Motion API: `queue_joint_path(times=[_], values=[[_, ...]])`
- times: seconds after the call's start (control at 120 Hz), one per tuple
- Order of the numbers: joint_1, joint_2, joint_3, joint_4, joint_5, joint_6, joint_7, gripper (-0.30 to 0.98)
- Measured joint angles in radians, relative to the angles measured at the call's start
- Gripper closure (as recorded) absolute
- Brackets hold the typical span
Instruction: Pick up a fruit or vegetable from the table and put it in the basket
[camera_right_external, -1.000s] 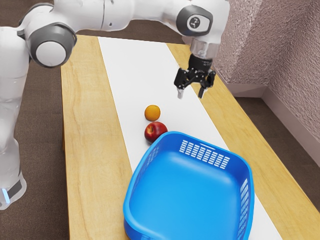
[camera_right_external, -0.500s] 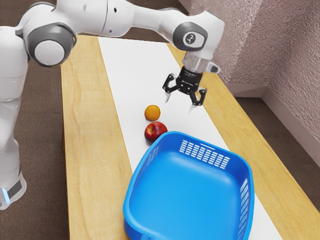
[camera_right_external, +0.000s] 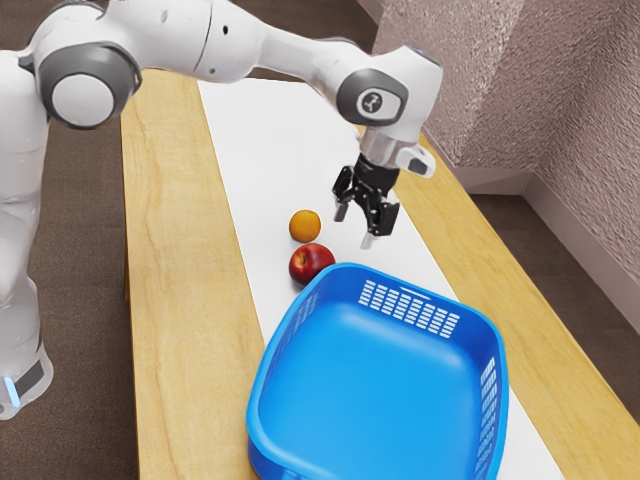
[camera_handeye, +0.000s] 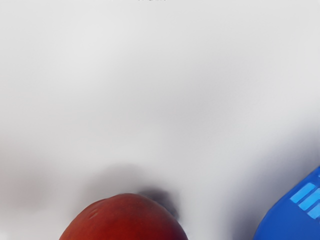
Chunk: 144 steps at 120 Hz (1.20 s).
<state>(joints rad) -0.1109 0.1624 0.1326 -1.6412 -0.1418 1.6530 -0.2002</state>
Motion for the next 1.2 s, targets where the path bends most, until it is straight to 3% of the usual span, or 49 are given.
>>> queue_joint_path(times=[0.583, 1.2], values=[[0.063, 0.045, -0.039, -0.006, 0.004, 0.065, 0.271, 0.00], [0.047, -0.177, -0.036, -0.246, -0.008, 0.119, 0.365, 0.01]])
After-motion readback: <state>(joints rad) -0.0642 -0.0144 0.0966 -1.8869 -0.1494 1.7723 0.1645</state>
